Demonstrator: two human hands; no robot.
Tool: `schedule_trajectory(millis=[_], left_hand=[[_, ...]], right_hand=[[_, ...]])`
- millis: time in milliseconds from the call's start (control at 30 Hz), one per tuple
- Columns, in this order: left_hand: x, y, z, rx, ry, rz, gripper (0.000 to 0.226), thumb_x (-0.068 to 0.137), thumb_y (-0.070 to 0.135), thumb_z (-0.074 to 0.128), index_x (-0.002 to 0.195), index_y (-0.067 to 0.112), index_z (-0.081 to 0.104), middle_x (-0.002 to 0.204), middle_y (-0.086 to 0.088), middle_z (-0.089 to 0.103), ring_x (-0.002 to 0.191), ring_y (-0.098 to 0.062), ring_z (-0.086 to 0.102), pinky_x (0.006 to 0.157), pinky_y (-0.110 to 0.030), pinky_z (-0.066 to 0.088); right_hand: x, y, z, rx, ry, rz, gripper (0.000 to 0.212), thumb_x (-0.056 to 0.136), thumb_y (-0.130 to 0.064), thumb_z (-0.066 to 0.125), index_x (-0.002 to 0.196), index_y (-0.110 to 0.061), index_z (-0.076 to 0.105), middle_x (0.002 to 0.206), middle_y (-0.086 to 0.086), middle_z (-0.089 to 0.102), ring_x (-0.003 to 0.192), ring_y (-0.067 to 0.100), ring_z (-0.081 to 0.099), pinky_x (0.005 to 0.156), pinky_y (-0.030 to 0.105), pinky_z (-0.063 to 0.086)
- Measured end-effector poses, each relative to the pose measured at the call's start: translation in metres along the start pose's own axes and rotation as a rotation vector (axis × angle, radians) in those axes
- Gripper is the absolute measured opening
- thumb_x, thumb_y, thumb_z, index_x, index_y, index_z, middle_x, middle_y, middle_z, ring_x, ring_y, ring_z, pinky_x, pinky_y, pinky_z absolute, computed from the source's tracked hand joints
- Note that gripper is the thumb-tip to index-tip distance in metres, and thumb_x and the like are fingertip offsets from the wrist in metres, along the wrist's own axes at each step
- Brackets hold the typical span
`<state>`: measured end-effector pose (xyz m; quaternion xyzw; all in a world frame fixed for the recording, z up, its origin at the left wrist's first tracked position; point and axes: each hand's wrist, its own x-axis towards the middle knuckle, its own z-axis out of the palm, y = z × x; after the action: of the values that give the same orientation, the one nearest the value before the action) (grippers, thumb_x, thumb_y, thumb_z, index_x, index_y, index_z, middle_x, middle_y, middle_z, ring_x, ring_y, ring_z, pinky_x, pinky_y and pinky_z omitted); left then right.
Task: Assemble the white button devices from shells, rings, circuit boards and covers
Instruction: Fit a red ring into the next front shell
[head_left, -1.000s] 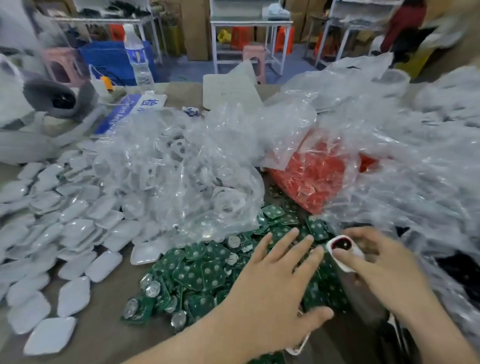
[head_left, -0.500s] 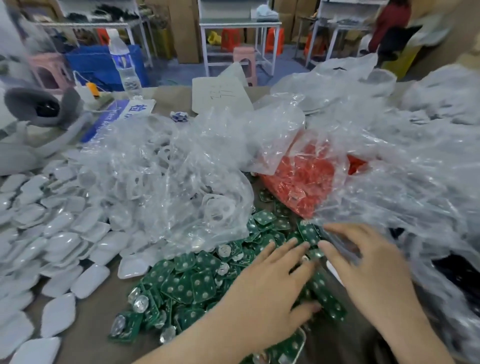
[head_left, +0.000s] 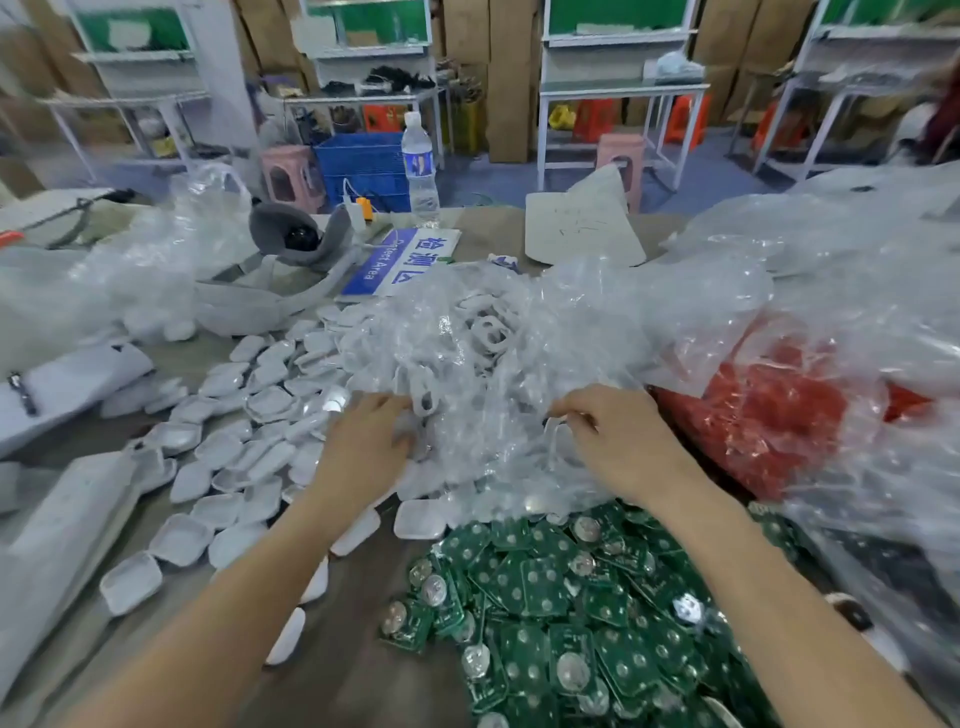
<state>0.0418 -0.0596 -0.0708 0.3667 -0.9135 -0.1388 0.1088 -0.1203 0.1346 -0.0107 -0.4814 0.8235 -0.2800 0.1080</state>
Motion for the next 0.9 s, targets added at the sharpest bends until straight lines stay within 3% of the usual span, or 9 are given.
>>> schedule_trajectory(millis=[67,233,367,467,533,600,667,767,900], left_hand=[[-0.006,-0.006,0.003,-0.061,0.059,-0.017,0.04,0.089,0.005,0.057,0.129,0.013,0.059,0.133,-0.009,0.054,0.119,-0.031,0.051,0.09,-0.031,0.038],[-0.015,-0.007,-0.005,-0.176,0.103,-0.018,0.039,0.093,0.001,0.056,0.13,0.013,0.057,0.138,-0.006,0.048,0.113,-0.027,0.055,0.084,-0.025,0.037],[-0.027,0.013,-0.023,-0.209,0.358,0.062,0.03,0.094,0.01,0.062,0.123,0.013,0.062,0.135,-0.005,0.049,0.115,-0.021,0.053,0.089,-0.018,0.035],[-0.026,0.051,-0.035,-0.339,0.545,0.232,0.015,0.093,0.005,0.06,0.101,0.016,0.068,0.102,0.007,0.06,0.081,0.001,0.057,0.076,-0.003,0.037],[-0.012,0.066,-0.037,-0.381,0.437,0.203,0.021,0.093,0.001,0.055,0.102,0.016,0.065,0.104,0.004,0.062,0.086,0.001,0.059,0.074,-0.004,0.036],[0.004,0.066,-0.029,-0.243,0.196,0.049,0.029,0.095,0.002,0.052,0.12,0.013,0.059,0.126,-0.007,0.052,0.101,-0.019,0.058,0.078,-0.015,0.034],[0.01,0.056,-0.019,-0.12,-0.003,-0.079,0.038,0.095,0.006,0.052,0.133,0.012,0.051,0.134,-0.015,0.043,0.101,-0.028,0.054,0.077,-0.023,0.034],[0.009,0.044,-0.009,-0.166,0.0,-0.093,0.033,0.091,0.004,0.057,0.123,0.012,0.054,0.116,-0.016,0.053,0.078,-0.02,0.052,0.068,-0.028,0.035],[0.006,0.042,-0.015,-0.217,0.184,-0.145,0.024,0.09,0.006,0.058,0.114,0.007,0.061,0.078,-0.006,0.059,0.07,-0.02,0.052,0.063,-0.032,0.039]], right_hand=[[0.007,0.0,0.002,0.003,-0.005,-0.031,0.025,0.098,-0.013,0.048,0.112,-0.018,0.069,0.119,-0.003,0.067,0.107,0.011,0.06,0.096,0.018,0.036],[-0.003,0.012,-0.009,0.187,0.293,-0.08,0.018,0.093,-0.011,0.06,0.096,-0.026,0.069,0.082,-0.022,0.062,0.079,-0.011,0.057,0.072,-0.007,0.035],[-0.008,0.026,-0.034,0.239,0.538,-0.025,0.02,0.09,-0.007,0.061,0.089,-0.026,0.067,0.078,-0.011,0.067,0.073,-0.007,0.061,0.066,-0.001,0.042],[-0.004,0.025,-0.049,0.254,0.305,-0.002,0.024,0.089,-0.006,0.062,0.079,-0.027,0.068,0.073,-0.014,0.07,0.066,-0.003,0.065,0.066,0.004,0.047],[-0.001,0.013,-0.047,0.189,0.004,-0.009,0.026,0.09,-0.008,0.062,0.081,-0.032,0.069,0.078,-0.017,0.071,0.071,-0.003,0.068,0.069,0.009,0.049],[0.002,0.007,-0.039,0.088,-0.118,-0.038,0.025,0.091,-0.011,0.06,0.085,-0.034,0.07,0.085,-0.018,0.069,0.079,0.007,0.07,0.076,0.02,0.054],[0.003,0.009,-0.038,0.113,-0.004,-0.047,0.032,0.09,-0.007,0.057,0.079,-0.035,0.067,0.082,-0.019,0.067,0.076,0.015,0.069,0.072,0.016,0.055],[0.008,0.038,-0.057,0.03,0.304,0.086,0.026,0.089,-0.003,0.055,0.081,-0.024,0.068,0.081,-0.01,0.066,0.067,0.002,0.059,0.06,0.006,0.041],[0.005,0.093,-0.097,-0.367,0.226,0.445,0.015,0.089,-0.004,0.05,0.08,-0.01,0.061,0.084,0.014,0.062,0.068,0.022,0.049,0.07,0.026,0.038]])
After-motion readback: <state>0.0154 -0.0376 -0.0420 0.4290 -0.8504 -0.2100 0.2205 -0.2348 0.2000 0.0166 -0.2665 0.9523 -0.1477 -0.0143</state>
